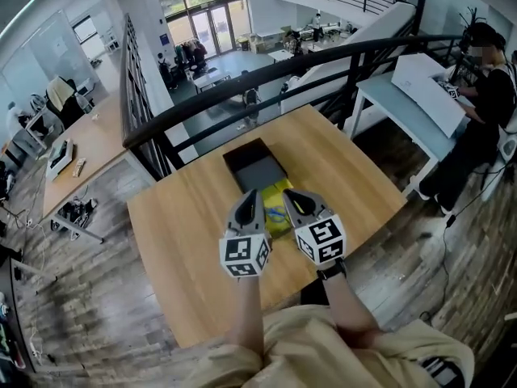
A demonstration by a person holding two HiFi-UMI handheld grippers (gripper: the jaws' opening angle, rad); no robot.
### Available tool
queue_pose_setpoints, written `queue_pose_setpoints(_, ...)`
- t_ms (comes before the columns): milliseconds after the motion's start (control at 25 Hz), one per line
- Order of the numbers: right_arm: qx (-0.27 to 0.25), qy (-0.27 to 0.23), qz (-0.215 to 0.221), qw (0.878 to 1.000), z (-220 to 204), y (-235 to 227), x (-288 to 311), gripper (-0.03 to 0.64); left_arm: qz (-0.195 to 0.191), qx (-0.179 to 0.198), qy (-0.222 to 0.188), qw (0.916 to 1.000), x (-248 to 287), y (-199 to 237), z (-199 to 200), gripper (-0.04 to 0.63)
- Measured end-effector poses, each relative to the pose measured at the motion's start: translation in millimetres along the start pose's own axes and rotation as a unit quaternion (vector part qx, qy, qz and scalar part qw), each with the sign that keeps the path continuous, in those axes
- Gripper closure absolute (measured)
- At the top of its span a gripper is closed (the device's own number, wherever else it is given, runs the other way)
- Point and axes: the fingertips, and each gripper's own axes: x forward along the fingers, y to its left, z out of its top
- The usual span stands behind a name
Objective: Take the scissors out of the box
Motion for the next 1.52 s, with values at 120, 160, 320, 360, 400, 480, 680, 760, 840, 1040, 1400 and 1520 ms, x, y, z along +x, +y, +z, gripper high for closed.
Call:
queue_pose_setpoints(120, -0.012, 0.011, 0.013, 1.0, -2, -18, 38, 0.601, 0.024, 0.0, 0.004, 0.9997, 29, 25, -3, 0.583)
queue_pose_setpoints(160, -0.014, 0.014, 0.014, 1.0, -3, -24, 52, 0.601, 0.03, 0.0, 0.005, 0.9996, 38, 35, -5, 0.583)
queue_pose_setpoints(320, -0.018, 0.03, 0.041, 0.999, -11, -34, 102, 0.601, 0.052, -0.005, 0.01, 0.9986, 60, 70, -19, 0.583)
queue_pose_setpoints(360, -0.022, 0.037, 0.049, 0.998, -15, -35, 114, 0.601, 0.056, -0.003, 0.013, 0.9983, 66, 77, -24, 0.583)
queue_pose_setpoints(400, -0.025, 0.045, 0.057, 0.997, -20, -37, 124, 0.601, 0.062, -0.003, 0.018, 0.9979, 72, 84, -30, 0.583)
queue_pose_setpoints(480, -0.029, 0.066, 0.072, 0.995, -34, -39, 142, 0.601, 0.077, -0.01, 0.033, 0.9964, 80, 98, -44, 0.583)
queue_pose_setpoints(680, -0.027, 0.122, 0.104, 0.987, -79, -36, 171, 0.601, 0.104, -0.034, 0.064, 0.992, 90, 129, -80, 0.583)
queue_pose_setpoints(760, -0.031, 0.148, 0.115, 0.982, -99, -34, 179, 0.601, 0.104, -0.041, 0.067, 0.9914, 95, 138, -92, 0.583)
queue_pose_setpoints(840, -0.035, 0.172, 0.127, 0.976, -119, -32, 184, 0.601, 0.099, -0.048, 0.07, 0.9914, 100, 145, -104, 0.583)
queue_pose_setpoints(1040, -0.047, 0.248, 0.162, 0.954, -174, -30, 190, 0.601, 0.084, -0.056, 0.08, 0.9917, 112, 150, -130, 0.583)
queue_pose_setpoints(1400, -0.083, 0.359, 0.214, 0.905, -262, -16, 193, 0.534, 0.079, -0.056, 0.103, 0.99, 125, 157, -160, 0.583)
queue_pose_setpoints(1520, -0.097, 0.391, 0.227, 0.887, -286, -13, 187, 0.508, 0.074, -0.061, 0.114, 0.9889, 125, 152, -173, 0.583)
